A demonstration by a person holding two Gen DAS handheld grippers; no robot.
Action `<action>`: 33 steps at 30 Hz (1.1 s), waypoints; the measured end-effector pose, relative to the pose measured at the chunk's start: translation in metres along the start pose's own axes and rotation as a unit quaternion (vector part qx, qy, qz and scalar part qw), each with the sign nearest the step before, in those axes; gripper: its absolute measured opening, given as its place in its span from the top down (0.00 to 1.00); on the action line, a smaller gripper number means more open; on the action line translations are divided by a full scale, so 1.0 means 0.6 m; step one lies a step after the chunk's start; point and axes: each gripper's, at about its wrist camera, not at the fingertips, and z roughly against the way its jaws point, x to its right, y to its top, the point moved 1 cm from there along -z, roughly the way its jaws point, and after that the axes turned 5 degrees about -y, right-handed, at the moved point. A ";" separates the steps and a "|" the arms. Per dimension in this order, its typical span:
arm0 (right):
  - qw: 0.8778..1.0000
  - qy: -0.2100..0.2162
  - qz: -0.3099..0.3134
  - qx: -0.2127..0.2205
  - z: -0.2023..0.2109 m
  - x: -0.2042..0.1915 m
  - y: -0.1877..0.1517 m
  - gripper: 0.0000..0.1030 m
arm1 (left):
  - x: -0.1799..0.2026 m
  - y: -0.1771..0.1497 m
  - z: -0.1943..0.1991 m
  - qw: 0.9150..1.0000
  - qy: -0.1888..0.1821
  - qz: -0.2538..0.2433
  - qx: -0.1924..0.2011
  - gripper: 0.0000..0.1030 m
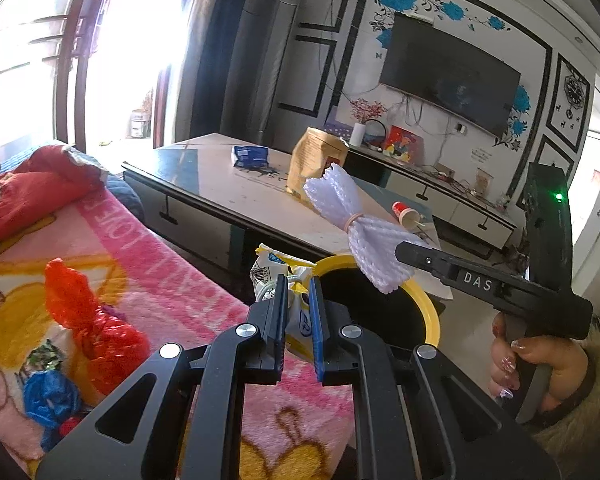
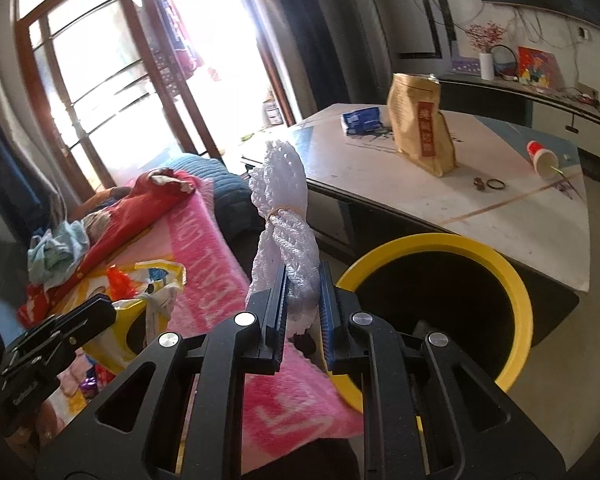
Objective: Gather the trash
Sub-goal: 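Carry the wrapper and foam net with both tools over the yellow bin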
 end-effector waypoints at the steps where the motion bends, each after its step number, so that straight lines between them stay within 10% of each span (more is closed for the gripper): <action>1: 1.000 -0.004 -0.004 0.000 0.001 0.007 0.000 0.91 | 0.002 -0.001 -0.003 1.000 -0.002 -0.001 -0.001 0.90; 33: 0.986 -0.101 -0.127 -0.029 -0.026 0.194 -0.029 0.90 | 0.098 -0.034 -0.153 0.997 -0.045 -0.040 -0.053 0.90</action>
